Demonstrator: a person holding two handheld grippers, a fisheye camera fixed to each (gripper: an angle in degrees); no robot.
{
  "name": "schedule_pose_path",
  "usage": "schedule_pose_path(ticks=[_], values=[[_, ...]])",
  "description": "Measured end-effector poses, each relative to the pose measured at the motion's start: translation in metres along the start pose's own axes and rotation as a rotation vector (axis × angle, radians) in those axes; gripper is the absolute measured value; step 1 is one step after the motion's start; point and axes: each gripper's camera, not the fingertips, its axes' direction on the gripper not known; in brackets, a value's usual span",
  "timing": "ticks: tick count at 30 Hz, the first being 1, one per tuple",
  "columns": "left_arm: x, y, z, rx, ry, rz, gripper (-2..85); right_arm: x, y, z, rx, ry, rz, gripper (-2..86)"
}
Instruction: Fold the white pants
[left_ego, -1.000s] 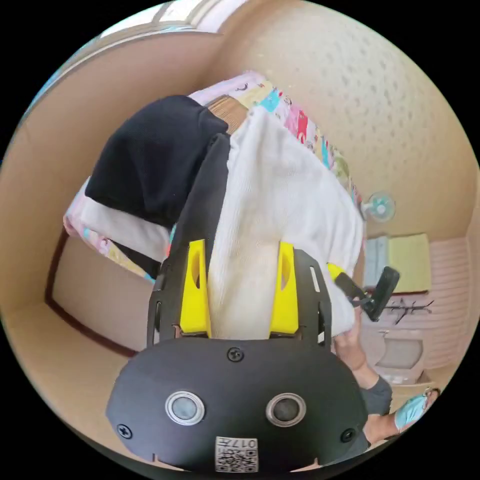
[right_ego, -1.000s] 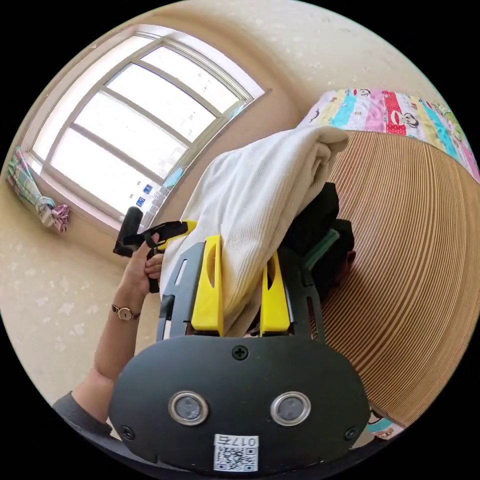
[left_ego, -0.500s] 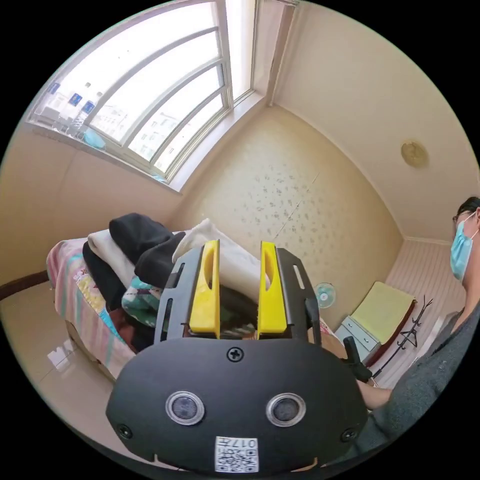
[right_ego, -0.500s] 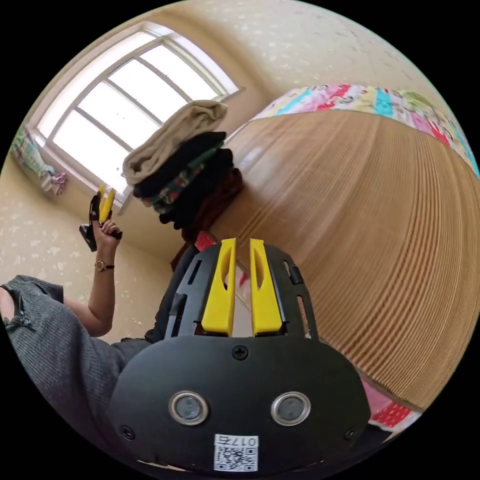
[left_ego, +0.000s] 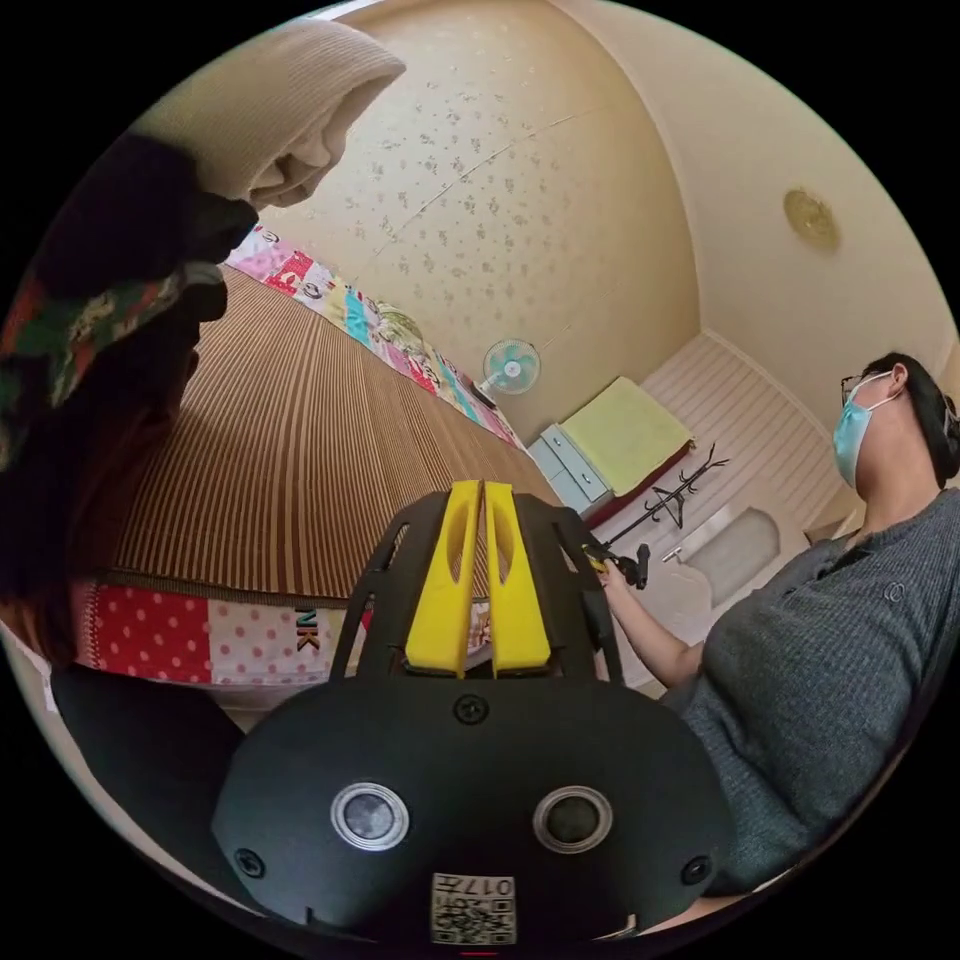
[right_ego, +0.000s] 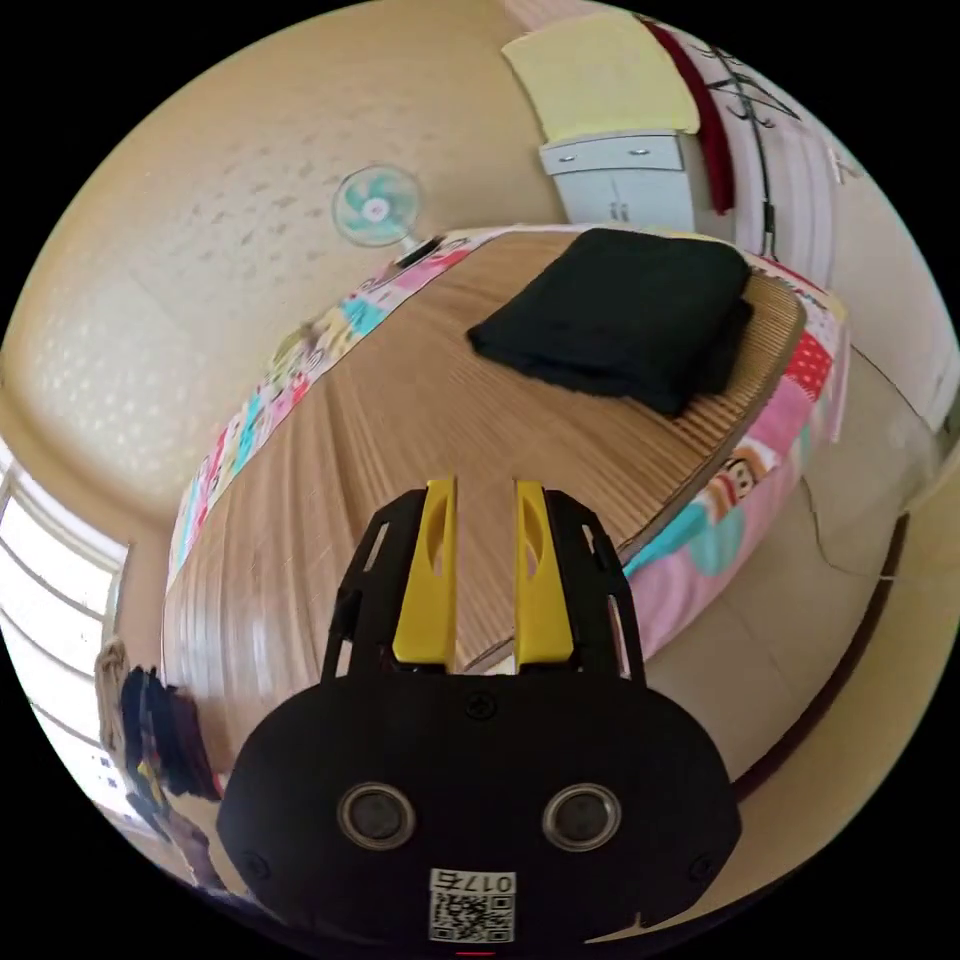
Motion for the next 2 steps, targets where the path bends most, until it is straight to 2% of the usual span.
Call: schedule_pose_path(ticks=[2], values=[[0.005, -0.005, 0.006, -0.022, -0.007, 0.014, -0.8, 0.068, -0.039, -0.004, 0.085, 0.071, 0.276, 10.8]])
